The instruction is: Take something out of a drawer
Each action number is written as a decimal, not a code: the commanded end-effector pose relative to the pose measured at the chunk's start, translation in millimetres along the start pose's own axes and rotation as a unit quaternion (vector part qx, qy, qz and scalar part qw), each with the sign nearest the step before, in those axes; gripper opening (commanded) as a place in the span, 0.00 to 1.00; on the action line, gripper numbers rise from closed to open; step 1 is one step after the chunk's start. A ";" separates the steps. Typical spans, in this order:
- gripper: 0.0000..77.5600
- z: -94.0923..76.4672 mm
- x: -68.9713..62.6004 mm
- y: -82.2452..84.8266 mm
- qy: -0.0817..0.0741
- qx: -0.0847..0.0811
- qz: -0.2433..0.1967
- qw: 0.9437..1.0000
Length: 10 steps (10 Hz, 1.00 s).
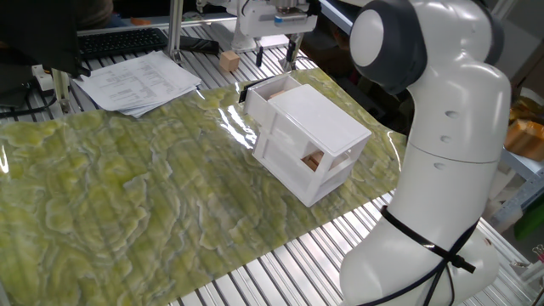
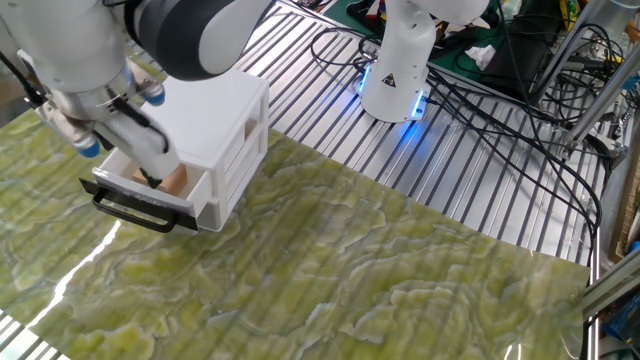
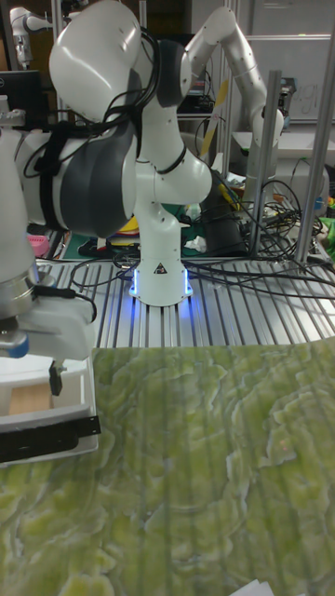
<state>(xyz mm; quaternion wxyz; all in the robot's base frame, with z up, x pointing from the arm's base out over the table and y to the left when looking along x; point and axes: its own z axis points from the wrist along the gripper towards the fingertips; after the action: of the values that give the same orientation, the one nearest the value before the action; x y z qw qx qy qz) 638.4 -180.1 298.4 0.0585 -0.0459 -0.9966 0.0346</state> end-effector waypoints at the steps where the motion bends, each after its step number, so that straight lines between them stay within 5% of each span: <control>1: 1.00 5.0 9.0 -2.7 0.002 0.001 -0.052 0.999; 10: 1.00 37.7 20.2 -11.2 -0.001 -0.004 -0.063 0.998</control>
<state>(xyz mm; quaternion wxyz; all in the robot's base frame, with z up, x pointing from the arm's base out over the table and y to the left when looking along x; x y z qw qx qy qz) 618.2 -188.8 273.5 0.0638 0.0184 -0.9974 0.0278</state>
